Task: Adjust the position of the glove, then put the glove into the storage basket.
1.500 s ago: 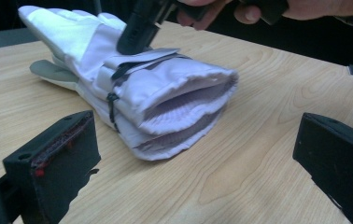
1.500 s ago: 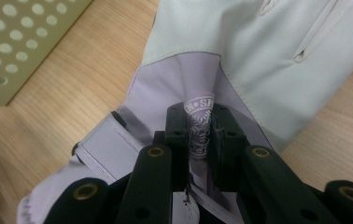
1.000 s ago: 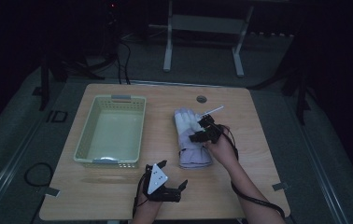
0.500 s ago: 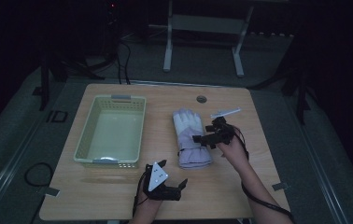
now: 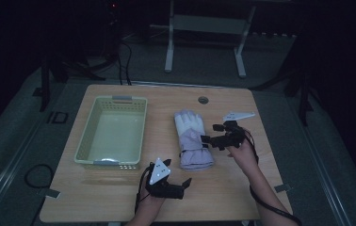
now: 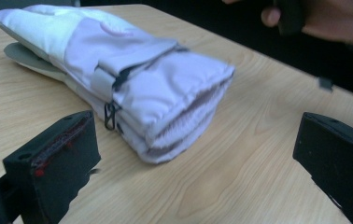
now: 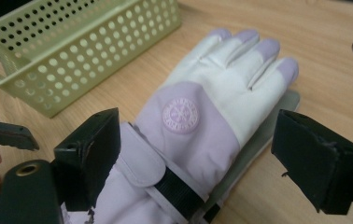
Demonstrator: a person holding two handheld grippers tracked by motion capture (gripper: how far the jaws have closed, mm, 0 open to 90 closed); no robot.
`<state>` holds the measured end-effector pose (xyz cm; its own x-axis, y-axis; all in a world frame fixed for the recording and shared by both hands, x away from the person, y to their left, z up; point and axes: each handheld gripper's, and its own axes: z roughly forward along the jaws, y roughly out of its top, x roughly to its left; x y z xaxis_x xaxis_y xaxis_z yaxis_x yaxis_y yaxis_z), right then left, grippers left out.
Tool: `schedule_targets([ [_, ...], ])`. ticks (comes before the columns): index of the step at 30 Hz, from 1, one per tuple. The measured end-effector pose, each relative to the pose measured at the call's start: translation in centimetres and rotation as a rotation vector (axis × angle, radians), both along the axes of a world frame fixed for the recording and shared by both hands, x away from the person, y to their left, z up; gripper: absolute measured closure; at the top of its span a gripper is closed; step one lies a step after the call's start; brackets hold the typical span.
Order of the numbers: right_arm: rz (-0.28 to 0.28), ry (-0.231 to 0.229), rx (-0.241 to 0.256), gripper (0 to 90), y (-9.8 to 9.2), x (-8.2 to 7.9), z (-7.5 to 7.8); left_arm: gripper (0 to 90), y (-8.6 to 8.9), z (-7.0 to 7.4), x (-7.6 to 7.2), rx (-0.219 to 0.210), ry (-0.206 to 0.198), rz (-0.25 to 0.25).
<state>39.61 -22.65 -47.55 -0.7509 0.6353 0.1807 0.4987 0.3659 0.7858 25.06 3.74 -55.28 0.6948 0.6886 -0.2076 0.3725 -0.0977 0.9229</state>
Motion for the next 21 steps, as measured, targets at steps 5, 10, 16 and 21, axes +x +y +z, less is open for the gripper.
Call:
schedule_targets([
  [5, 0.018, -0.046, 0.000, 15.4, -0.1, -0.2, 0.3, 0.5, 0.3, 2.1, 0.8, -0.027, 0.028, -0.005],
  [10, 0.036, -0.076, 0.015, 13.6, -0.3, -0.3, 0.6, 0.5, 0.0, 3.7, 1.9, 0.051, 0.013, 0.021],
  [16, 0.019, -0.100, -0.023, 13.7, -0.5, 0.3, 0.9, 0.5, -0.8, 4.9, 3.4, 0.122, 0.015, 0.040],
  [21, 0.001, -0.077, -0.042, 13.7, -0.9, 1.3, 0.6, 0.5, -1.5, 5.4, 4.7, 0.160, 0.031, 0.031],
])
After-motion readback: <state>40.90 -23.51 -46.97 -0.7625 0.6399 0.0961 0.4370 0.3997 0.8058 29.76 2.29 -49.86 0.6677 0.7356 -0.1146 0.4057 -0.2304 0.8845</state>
